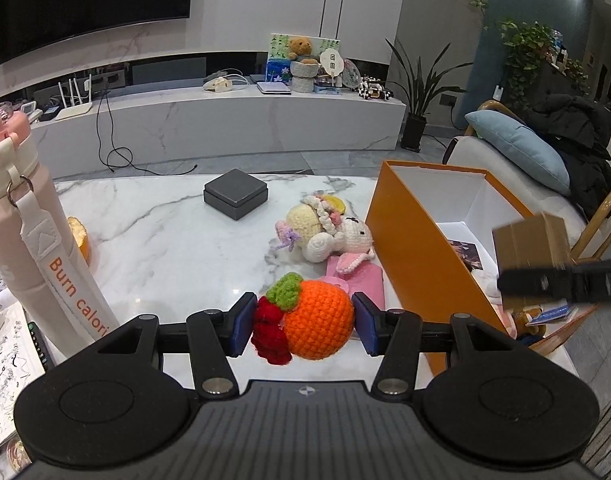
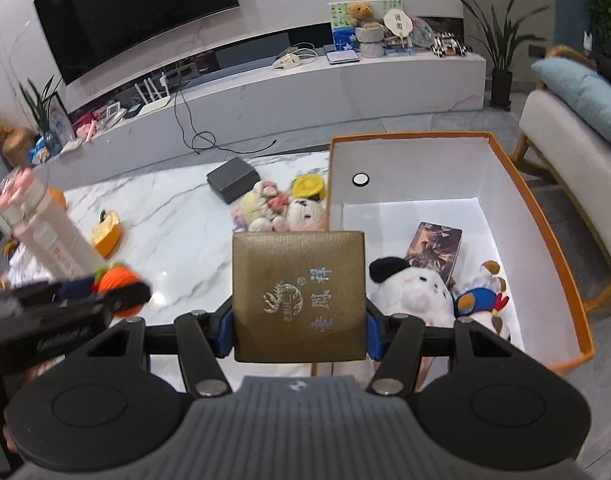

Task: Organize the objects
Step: 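Carry the gold box into the orange box and open the right gripper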

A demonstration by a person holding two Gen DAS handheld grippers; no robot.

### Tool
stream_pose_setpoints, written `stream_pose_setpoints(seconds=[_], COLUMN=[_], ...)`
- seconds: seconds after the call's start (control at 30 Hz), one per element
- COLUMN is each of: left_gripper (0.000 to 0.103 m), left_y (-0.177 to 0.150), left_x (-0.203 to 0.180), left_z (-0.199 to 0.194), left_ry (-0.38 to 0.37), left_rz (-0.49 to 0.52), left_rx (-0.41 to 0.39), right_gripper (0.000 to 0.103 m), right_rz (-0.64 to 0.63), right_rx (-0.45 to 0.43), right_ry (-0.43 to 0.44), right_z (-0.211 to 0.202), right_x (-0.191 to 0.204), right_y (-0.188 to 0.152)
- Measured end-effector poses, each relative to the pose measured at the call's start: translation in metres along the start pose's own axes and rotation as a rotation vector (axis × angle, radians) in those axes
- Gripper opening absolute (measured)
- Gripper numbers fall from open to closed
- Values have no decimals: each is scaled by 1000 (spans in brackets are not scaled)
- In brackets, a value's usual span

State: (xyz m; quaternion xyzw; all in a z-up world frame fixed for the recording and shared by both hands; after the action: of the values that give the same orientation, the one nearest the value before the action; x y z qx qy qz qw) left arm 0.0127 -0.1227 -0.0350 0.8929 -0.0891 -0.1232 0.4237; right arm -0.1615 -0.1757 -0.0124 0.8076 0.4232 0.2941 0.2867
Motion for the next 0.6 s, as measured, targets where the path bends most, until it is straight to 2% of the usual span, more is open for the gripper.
stream_pose_setpoints(seconds=[0.07,0.17,0.33,0.6], left_gripper=[60,60,60,60], left_y=[0,0,-1,-2], left_x=[1,3,4,8], left_z=[0,-1,-3,-4], left_ry=[2,-1,-1,0], left_rz=[-2,-2,-5,-6], left_rx=[0,-1,0,12], right_gripper=[61,61,61,61], right_rz=[39,34,26,53], right_rx=[7,3,46,150], right_ry=[-10,-71,-114,-117], right_z=[11,28,60,107], right_x=[-13,-30,-48,-65], right_y=[12,31,54,70])
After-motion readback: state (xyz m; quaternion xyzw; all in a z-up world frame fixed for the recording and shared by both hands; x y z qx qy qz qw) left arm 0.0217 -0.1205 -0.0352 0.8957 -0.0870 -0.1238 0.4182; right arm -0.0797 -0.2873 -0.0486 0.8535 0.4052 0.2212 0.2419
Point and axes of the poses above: each gripper's, at about its wrist camera, not at the fingertips, and z roughly the way its jaws point, x to its left, y to its top, the point moved 7 cm from there along z, roughly the way its jaws point, and after that the axes turned 3 degrees about -x, right-handed, at the moved point
